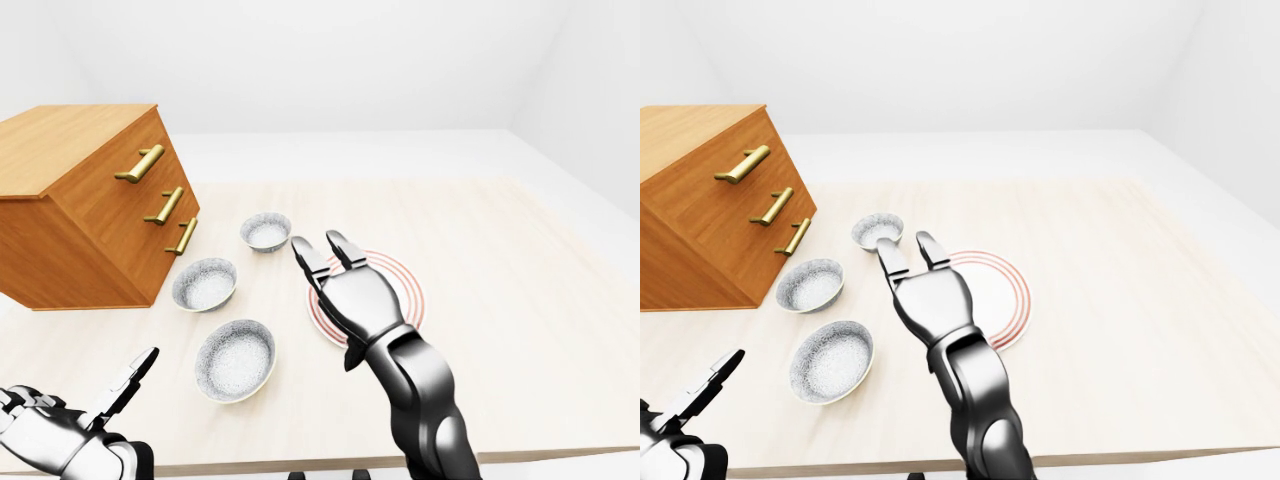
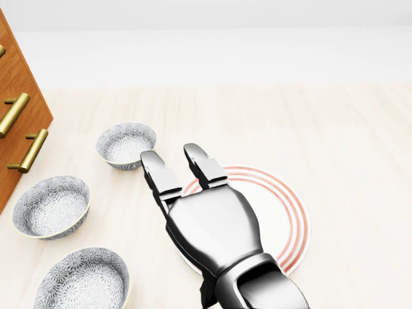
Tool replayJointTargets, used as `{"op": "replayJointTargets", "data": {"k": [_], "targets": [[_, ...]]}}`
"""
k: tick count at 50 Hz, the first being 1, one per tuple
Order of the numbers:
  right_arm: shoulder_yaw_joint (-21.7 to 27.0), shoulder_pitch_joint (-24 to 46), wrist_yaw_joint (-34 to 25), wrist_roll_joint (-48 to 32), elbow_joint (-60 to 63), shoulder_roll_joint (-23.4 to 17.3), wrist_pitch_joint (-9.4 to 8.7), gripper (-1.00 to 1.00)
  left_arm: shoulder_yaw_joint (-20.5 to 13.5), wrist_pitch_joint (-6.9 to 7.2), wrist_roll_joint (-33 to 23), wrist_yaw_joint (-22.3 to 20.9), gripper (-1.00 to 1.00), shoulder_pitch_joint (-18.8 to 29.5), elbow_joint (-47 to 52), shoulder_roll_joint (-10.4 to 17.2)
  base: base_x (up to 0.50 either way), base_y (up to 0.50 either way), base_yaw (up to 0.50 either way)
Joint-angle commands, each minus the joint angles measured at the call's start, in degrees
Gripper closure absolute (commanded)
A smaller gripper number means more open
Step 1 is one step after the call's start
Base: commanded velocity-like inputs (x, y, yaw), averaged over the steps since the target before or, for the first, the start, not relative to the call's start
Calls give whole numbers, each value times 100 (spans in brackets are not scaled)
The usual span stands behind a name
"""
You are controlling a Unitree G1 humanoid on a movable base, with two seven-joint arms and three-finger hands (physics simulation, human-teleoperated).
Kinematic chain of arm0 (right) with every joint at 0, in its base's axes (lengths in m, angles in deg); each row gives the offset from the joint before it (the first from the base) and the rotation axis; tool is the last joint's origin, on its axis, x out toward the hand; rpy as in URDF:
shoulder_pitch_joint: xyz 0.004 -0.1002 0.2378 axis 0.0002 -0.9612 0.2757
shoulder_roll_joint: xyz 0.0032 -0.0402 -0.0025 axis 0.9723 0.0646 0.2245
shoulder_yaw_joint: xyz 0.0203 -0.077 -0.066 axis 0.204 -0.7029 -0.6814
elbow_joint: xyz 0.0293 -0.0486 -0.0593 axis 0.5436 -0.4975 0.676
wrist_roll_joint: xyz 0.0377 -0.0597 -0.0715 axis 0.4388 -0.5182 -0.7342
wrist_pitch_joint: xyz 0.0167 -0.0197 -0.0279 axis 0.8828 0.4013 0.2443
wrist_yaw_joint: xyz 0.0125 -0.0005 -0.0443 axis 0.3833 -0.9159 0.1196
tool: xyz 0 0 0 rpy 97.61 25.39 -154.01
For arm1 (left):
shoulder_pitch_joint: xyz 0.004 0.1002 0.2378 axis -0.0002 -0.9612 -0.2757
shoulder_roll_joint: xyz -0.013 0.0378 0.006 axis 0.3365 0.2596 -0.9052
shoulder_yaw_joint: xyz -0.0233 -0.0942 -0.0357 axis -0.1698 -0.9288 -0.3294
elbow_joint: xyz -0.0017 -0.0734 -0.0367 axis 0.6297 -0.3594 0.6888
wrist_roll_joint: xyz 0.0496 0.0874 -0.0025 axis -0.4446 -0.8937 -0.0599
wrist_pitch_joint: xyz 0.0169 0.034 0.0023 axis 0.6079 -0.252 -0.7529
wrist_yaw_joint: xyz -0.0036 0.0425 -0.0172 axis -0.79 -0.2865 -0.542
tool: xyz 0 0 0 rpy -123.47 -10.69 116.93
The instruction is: Put the bowl at the front on the plate.
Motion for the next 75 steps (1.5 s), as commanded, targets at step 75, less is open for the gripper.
{"op": "replayJointTargets", "data": {"k": [75], "targets": [[-820, -214, 0, -1139, -238, 245, 0, -100, -5, 0, 73, -13, -100, 27, -70, 10, 0, 0, 0]]}}
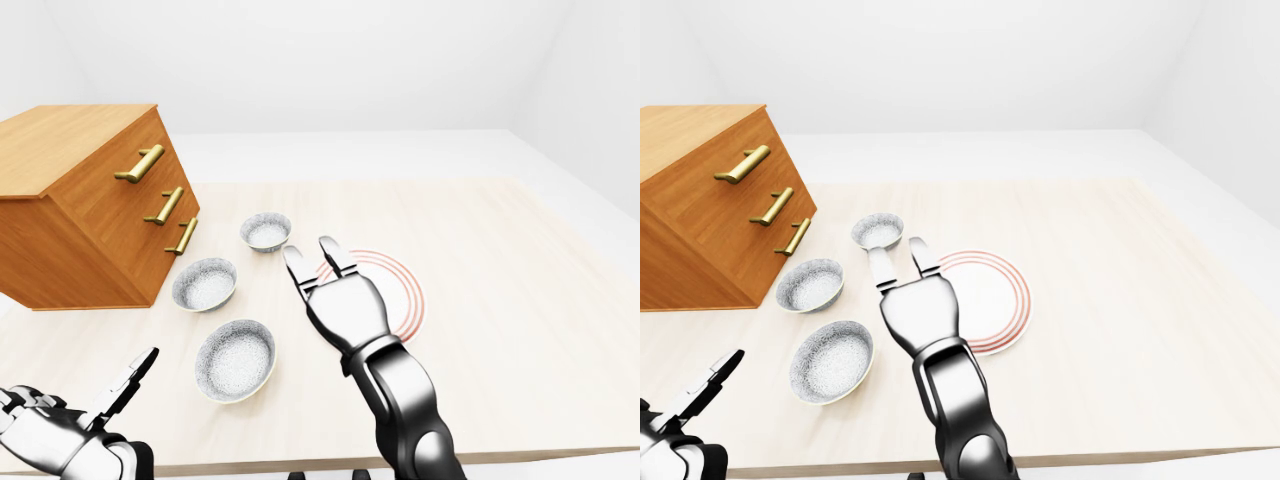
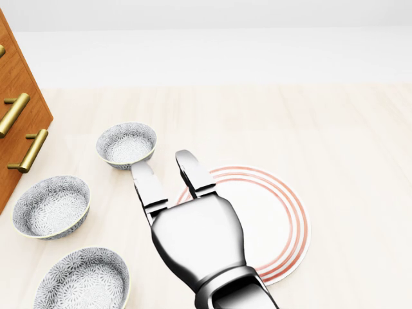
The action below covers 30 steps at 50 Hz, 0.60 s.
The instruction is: Put the bowl at the front on the plate.
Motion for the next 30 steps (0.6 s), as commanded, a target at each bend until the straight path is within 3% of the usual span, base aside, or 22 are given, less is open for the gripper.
{"op": "replayJointTargets", "data": {"k": [1, 22, 30], "targets": [[-316, 0, 0, 173, -190, 88, 0, -100, 1, 0, 25, 8, -100, 10, -25, 9, 0, 0, 0], [-1189, 32, 0, 104, -670, 386, 1, -100, -31, 0, 45, -33, -100, -35, 136, -32, 0, 0, 0], [-1387, -47, 0, 225, -729, 311, 129, -100, -42, 0, 52, -41, -100, -34, 133, -35, 0, 0, 0]]}}
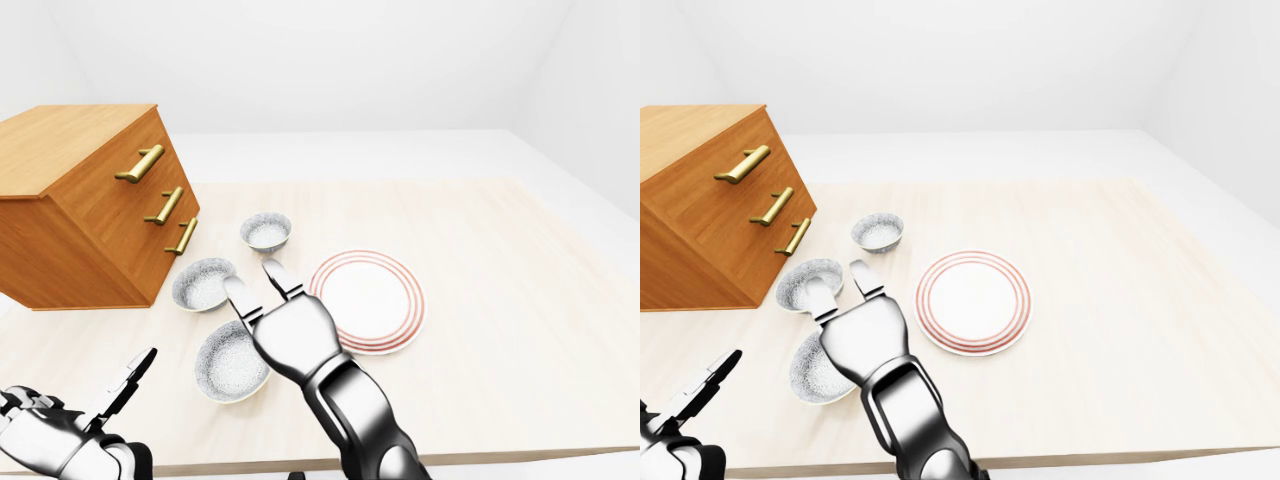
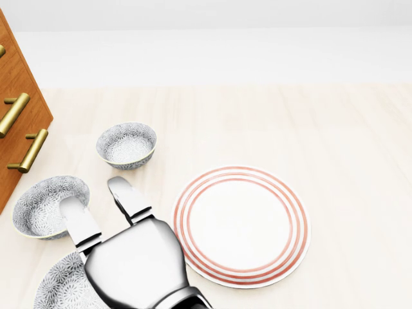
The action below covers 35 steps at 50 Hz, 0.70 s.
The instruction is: Put the bowl at the front on the plate.
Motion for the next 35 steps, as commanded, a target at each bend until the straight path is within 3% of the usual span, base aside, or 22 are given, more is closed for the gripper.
{"op": "replayJointTargets", "data": {"k": [1, 4, 6, 11, 13, 17, 29, 33, 35], "targets": [[-345, -81, 0, 74, -198, -16, 108, -100, -13, 0, 0, -13, -100, -1, 18, -11, 0, 0, 0], [-346, -83, 0, 72, -200, -16, 110, -100, -12, 0, -1, -12, -100, 0, 14, -10, 0, 0, 0], [-500, -143, 0, 259, -321, -114, 326, -100, -6, 0, -4, -8, -100, -5, 27, -10, 0, 0, 0], [-408, -251, 0, 394, -462, -260, 434, -100, -8, 0, 0, -9, -100, -16, 65, -15, 0, 0, 0], [-416, -311, 0, 482, -610, -452, 652, -100, -2, 0, -16, -4, -100, 30, -84, -3, 0, 0, 0], [-526, -358, 0, 344, -621, -475, 756, -100, 10, 0, 33, -19, -100, -11, 8, 4, 0, 0, 0], [-666, -408, 0, 184, -414, -416, 743, -100, 5, 0, -8, -11, -100, 10, -43, -2, 0, 0, 0], [-682, -508, 0, 394, -427, -432, 537, -100, 2, 0, 6, -15, -100, -40, 96, -13, 0, 0, 0], [-689, -502, 0, 400, -426, -439, 523, -100, -3, 0, 4, -20, -100, -40, 104, -18, 0, 0, 0]]}}
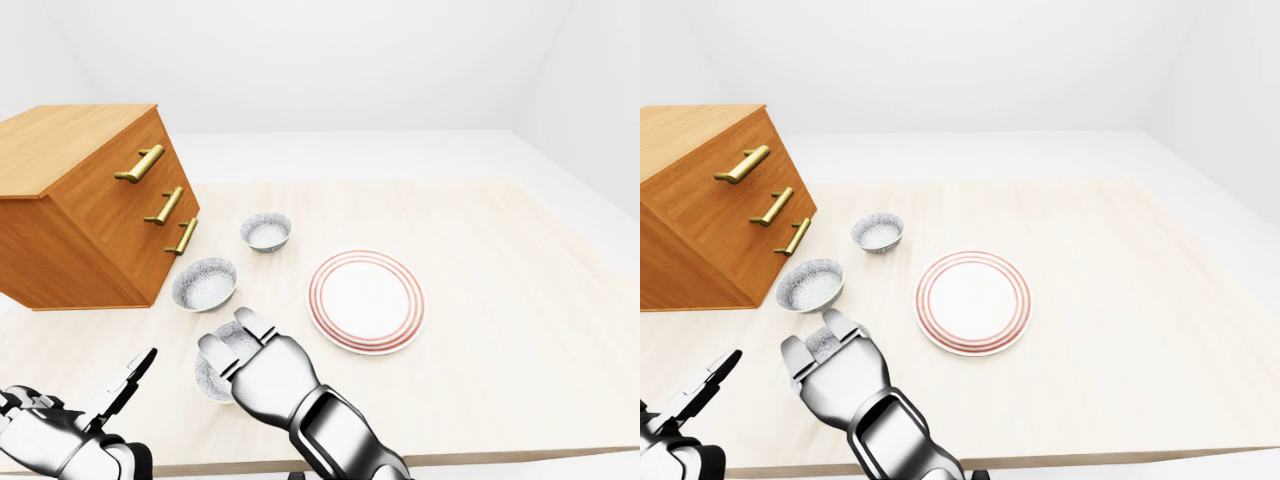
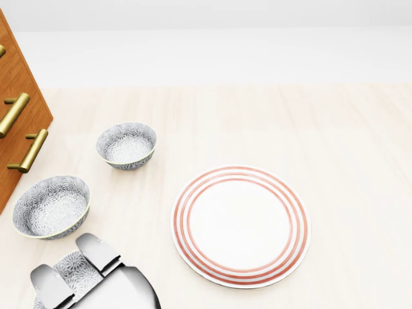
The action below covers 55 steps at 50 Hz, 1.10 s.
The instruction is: Put the bowl at the front on the plate.
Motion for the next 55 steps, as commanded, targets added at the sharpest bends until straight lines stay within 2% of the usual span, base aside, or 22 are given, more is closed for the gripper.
{"op": "replayJointTargets", "data": {"k": [1, 23, 32, 36, 43, 48, 55], "targets": [[-92, -93, 0, 119, 13, -44, -113, -100, -7, 0, 1, -10, -100, -34, 94, -14, 0, 0, 0], [-140, -102, 0, 141, 38, -89, -149, -100, -32, 0, -5, -40, -100, -41, 164, -39, 0, 0, 0], [-304, -163, 0, 161, 64, -100, -273, -100, -42, 0, 29, -43, -100, -5, 73, -24, 0, 0, 0], [-331, -148, 0, 253, 22, -81, -256, -100, -29, 0, 32, -25, -100, -3, 44, -15, 0, 0, 0], [-402, -234, 0, 382, 24, -159, -336, -100, -37, 0, 23, -37, -100, -14, 93, -23, 0, 0, 0], [-425, -201, 0, 358, -92, -41, -536, -100, -35, 0, 17, -34, -100, 1, 37, -21, 0, 0, 0], [-459, -233, 0, 312, -113, -17, -670, -100, -48, 0, 39, -51, -100, -28, 132, -39, 0, 0, 0]]}}
